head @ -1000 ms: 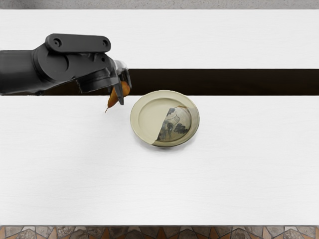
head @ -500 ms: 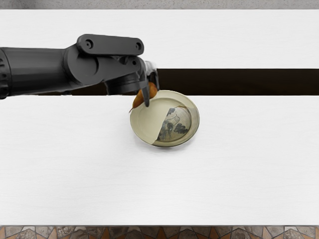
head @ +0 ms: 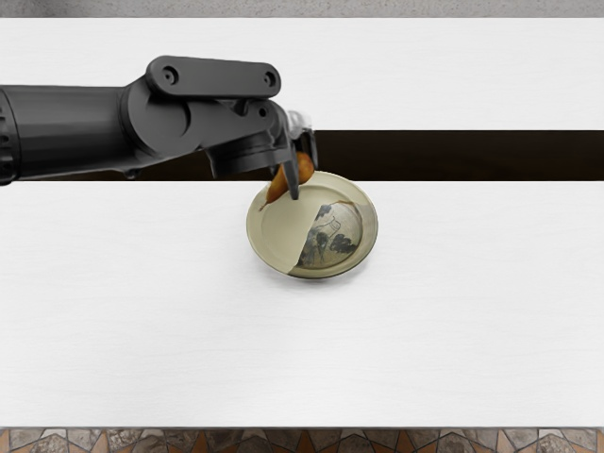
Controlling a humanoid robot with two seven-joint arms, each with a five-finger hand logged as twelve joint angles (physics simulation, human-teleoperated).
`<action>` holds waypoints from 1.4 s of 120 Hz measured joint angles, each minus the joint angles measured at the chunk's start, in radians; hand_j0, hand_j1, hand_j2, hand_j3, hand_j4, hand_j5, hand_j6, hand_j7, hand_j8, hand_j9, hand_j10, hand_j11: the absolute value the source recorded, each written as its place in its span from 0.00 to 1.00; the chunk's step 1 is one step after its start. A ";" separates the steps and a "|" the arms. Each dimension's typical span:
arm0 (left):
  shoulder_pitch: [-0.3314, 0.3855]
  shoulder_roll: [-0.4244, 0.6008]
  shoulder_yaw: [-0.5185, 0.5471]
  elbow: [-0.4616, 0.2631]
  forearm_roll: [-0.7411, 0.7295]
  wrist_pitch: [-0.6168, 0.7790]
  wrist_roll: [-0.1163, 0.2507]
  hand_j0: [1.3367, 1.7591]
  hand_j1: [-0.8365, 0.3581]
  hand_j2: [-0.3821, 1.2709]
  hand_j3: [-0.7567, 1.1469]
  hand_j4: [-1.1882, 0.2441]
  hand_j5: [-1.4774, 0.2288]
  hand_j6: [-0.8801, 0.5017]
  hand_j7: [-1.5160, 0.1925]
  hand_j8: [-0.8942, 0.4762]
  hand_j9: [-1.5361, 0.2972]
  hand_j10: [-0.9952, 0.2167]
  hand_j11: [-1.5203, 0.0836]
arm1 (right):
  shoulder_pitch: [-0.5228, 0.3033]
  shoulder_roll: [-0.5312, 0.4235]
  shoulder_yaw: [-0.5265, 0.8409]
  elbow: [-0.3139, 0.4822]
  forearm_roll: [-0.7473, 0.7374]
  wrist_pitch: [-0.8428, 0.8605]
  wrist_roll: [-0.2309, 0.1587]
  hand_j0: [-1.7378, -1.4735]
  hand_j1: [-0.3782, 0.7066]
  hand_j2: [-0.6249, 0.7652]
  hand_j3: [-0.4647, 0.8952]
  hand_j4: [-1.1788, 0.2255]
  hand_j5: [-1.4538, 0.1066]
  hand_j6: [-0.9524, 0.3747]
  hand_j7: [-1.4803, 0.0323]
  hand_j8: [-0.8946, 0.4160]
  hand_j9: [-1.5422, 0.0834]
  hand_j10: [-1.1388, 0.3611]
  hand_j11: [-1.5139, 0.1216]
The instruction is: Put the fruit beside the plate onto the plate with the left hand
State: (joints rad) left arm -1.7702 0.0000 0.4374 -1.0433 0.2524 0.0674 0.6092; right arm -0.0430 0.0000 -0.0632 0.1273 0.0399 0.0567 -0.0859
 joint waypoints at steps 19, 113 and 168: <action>0.003 0.000 -0.005 -0.025 0.000 0.003 0.000 0.72 0.47 0.40 0.40 0.37 0.17 0.32 0.19 0.26 0.17 0.14 0.18 | 0.000 0.000 0.000 0.000 0.000 0.000 0.000 0.30 0.05 0.45 0.34 0.82 0.91 0.70 0.96 0.66 0.93 0.74 0.91; 0.000 0.000 -0.006 -0.042 -0.039 0.017 0.002 0.76 0.86 0.26 0.40 0.72 0.73 0.53 0.75 0.54 0.71 0.65 0.80 | 0.000 0.000 0.000 0.000 0.000 0.000 0.000 0.30 0.05 0.45 0.34 0.82 0.91 0.70 0.96 0.66 0.93 0.74 0.91; 0.031 0.134 -0.123 -0.045 -0.160 -0.139 0.002 0.76 0.98 0.23 0.40 0.82 0.85 0.62 0.87 0.64 0.82 0.80 0.93 | 0.000 0.000 0.000 0.000 0.000 0.000 0.000 0.30 0.05 0.45 0.34 0.82 0.91 0.70 0.96 0.66 0.93 0.74 0.91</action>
State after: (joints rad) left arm -1.7391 0.1344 0.3148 -1.0886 0.0924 -0.0716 0.6109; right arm -0.0430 0.0000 -0.0633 0.1273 0.0399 0.0568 -0.0859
